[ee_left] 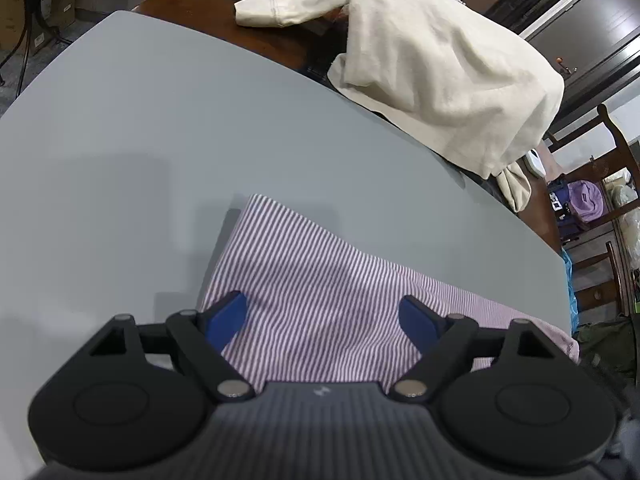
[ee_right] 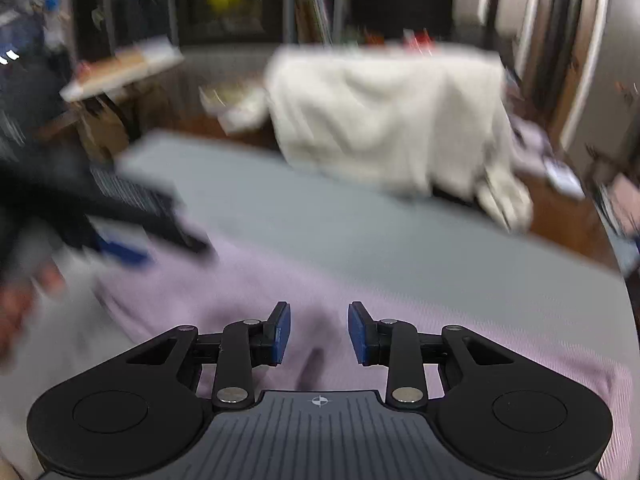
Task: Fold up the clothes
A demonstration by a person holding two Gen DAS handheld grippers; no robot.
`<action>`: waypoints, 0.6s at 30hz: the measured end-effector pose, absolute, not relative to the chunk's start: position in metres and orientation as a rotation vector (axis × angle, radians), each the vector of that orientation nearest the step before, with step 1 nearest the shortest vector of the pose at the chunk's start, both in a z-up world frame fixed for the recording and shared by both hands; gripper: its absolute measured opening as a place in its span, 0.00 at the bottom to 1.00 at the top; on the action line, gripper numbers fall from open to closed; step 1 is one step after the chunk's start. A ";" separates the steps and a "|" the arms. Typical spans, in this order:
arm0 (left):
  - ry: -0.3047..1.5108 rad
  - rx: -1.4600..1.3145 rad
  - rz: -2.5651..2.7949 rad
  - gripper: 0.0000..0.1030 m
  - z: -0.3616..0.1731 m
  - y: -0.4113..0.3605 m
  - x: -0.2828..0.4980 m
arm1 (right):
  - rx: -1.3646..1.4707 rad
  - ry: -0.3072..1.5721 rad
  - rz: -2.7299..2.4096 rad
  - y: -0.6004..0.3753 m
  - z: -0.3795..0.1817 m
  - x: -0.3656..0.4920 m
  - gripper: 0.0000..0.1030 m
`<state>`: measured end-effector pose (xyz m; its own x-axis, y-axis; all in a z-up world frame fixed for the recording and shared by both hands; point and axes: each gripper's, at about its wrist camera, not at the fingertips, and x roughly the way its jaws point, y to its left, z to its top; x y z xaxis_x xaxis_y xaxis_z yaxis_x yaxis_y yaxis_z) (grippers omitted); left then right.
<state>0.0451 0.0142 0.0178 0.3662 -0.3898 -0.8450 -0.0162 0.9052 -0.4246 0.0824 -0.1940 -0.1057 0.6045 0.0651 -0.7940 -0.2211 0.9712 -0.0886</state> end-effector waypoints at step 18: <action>1.181 -0.279 -0.253 0.97 0.019 -0.007 0.045 | -0.195 1.031 0.203 -0.192 -0.101 0.012 0.39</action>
